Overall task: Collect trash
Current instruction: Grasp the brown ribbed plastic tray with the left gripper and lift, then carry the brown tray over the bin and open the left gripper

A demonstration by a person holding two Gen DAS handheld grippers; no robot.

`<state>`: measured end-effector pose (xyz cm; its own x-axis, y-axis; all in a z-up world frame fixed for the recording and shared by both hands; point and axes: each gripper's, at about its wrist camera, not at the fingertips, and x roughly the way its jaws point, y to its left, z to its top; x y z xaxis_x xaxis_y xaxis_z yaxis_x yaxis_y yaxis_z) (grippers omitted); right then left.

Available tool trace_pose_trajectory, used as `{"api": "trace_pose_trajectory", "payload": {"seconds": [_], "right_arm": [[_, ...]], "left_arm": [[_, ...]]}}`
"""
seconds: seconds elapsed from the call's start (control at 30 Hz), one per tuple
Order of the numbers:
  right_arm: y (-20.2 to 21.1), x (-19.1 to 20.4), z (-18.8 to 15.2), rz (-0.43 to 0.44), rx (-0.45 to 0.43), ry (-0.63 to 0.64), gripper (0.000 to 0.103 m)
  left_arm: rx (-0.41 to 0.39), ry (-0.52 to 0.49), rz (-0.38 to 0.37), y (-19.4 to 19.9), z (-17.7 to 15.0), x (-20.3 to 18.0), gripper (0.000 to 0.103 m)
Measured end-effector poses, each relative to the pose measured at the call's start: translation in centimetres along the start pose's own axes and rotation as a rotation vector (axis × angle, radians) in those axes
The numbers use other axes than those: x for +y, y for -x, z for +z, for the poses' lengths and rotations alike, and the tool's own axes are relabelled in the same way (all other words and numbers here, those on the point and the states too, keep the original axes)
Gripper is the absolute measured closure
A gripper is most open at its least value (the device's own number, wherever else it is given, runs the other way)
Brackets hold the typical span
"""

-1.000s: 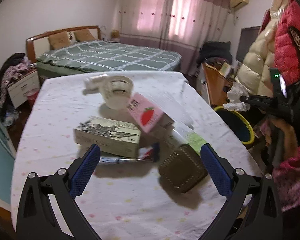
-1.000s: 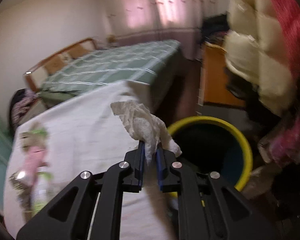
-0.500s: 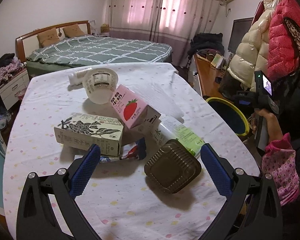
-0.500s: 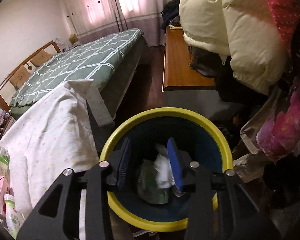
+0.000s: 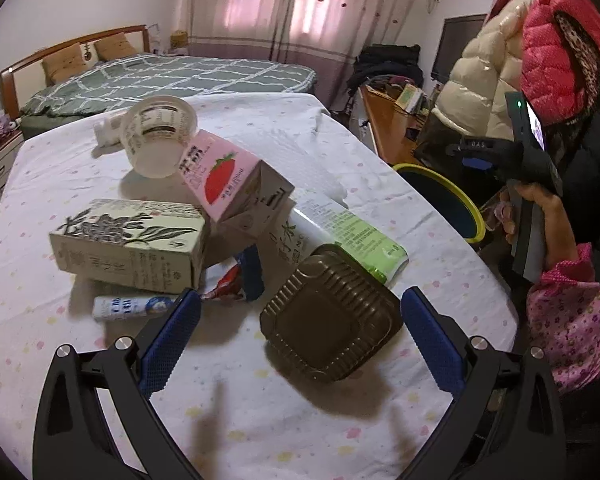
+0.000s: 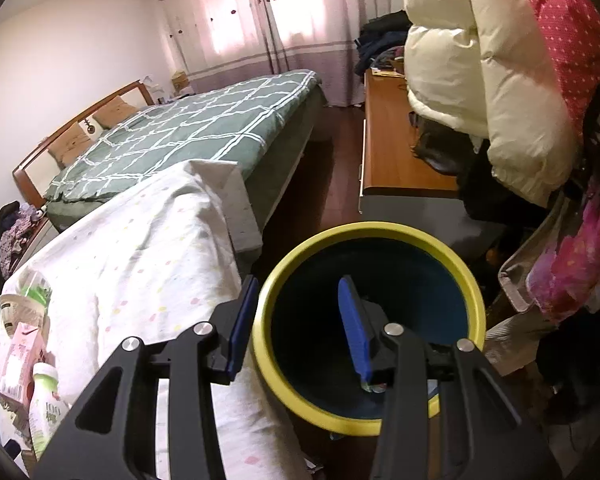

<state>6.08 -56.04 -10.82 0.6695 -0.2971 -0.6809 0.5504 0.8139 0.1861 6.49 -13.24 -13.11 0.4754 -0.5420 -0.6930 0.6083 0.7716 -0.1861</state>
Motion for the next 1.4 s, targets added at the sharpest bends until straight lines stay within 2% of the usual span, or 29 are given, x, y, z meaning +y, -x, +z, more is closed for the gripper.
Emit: {"api": "trace_pose_trajectory", "payload": {"seconds": [0.2, 0.33, 0.4, 0.53, 0.77, 0.83, 0.93, 1.27, 1.4], "right_arm": [[0.3, 0.4, -0.3, 0.025, 0.003, 0.007, 0.063], [0.5, 0.3, -0.4, 0.041, 0.003, 0.008, 0.063], [0.6, 0.3, -0.5, 0.048, 0.002, 0.008, 0.063], [0.7, 0.0, -0.7, 0.055, 0.002, 0.002, 0.063], [0.5, -0.1, -1.0, 0.073, 0.01, 0.002, 0.063], [0.5, 0.0, -1.1, 0.077, 0.013, 0.004, 0.063], [0.5, 0.0, -1.3, 0.085, 0.015, 0.004, 0.063], [1.5, -0.3, -1.5, 0.108, 0.002, 0.002, 0.063], [2.2, -0.5, -1.8, 0.114, -0.011, 0.001, 0.063]], "left_arm": [[0.033, 0.037, -0.032, -1.1, -0.3, -0.1, 0.007], [0.06, 0.076, -0.101, -2.0, -0.4, 0.4, 0.009], [0.059, 0.072, -0.108, -2.1, -0.4, 0.5, 0.009], [0.05, 0.013, -0.07, -2.9, -0.1, 0.2, 0.009], [0.045, 0.009, -0.085, -3.4, 0.2, 0.3, 0.009], [0.043, 0.008, -0.093, -3.3, 0.2, 0.4, 0.02], [0.053, -0.015, -0.086, -3.4, 0.1, 0.1, 0.022], [0.007, -0.073, -0.003, 0.0, 0.6, -0.9, 0.023], [-0.021, -0.061, -0.019, 0.7, 2.2, -0.9, 0.023]]}}
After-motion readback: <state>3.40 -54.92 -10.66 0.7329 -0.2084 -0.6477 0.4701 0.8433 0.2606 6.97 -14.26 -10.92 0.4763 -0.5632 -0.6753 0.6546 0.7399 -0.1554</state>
